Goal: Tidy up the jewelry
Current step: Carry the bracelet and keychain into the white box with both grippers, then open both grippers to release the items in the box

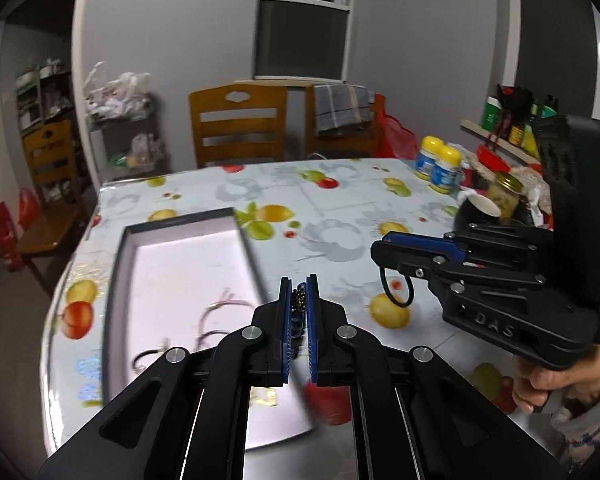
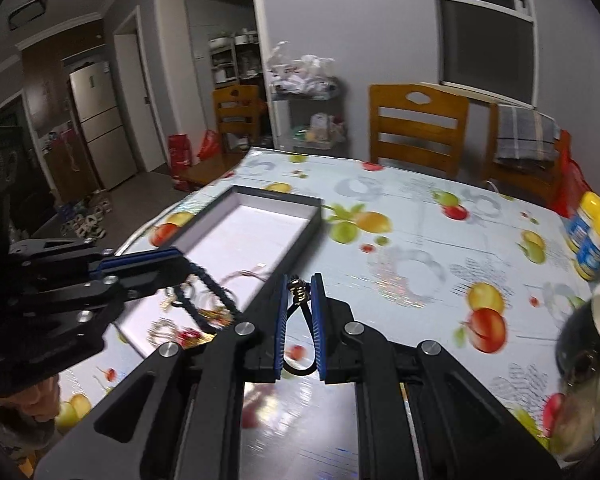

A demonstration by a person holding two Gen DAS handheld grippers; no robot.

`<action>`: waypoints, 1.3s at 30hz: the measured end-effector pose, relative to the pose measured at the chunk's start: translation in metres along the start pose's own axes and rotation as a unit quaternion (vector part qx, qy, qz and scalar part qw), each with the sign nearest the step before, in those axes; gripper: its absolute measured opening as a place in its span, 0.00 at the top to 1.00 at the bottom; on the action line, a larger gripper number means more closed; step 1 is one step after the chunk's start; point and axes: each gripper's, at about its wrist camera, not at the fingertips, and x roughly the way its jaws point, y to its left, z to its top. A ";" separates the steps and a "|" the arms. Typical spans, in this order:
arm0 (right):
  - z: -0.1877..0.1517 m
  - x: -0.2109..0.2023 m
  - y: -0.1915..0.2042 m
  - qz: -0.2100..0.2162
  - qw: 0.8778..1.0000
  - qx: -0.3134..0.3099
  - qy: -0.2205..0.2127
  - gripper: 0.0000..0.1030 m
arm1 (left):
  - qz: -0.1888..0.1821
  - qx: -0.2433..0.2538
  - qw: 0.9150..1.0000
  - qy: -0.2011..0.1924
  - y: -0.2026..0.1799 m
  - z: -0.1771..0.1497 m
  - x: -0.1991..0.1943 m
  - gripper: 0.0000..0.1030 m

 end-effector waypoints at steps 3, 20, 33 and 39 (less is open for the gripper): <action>0.006 0.010 0.020 0.016 1.000 -0.011 0.002 0.89 | 0.013 -0.006 1.000 -0.001 0.013 -0.002 -0.003 0.93; -0.001 0.086 0.077 0.052 0.996 -0.038 0.069 0.89 | 0.065 -0.049 0.996 0.039 0.087 -0.039 0.012 0.93; -0.017 0.092 0.076 0.056 0.994 -0.041 0.089 0.87 | 0.088 -0.050 0.993 0.056 0.095 -0.055 0.024 0.76; -0.014 0.075 0.070 0.056 0.995 -0.036 0.073 0.79 | 0.085 -0.045 0.994 0.048 0.090 -0.054 0.018 0.56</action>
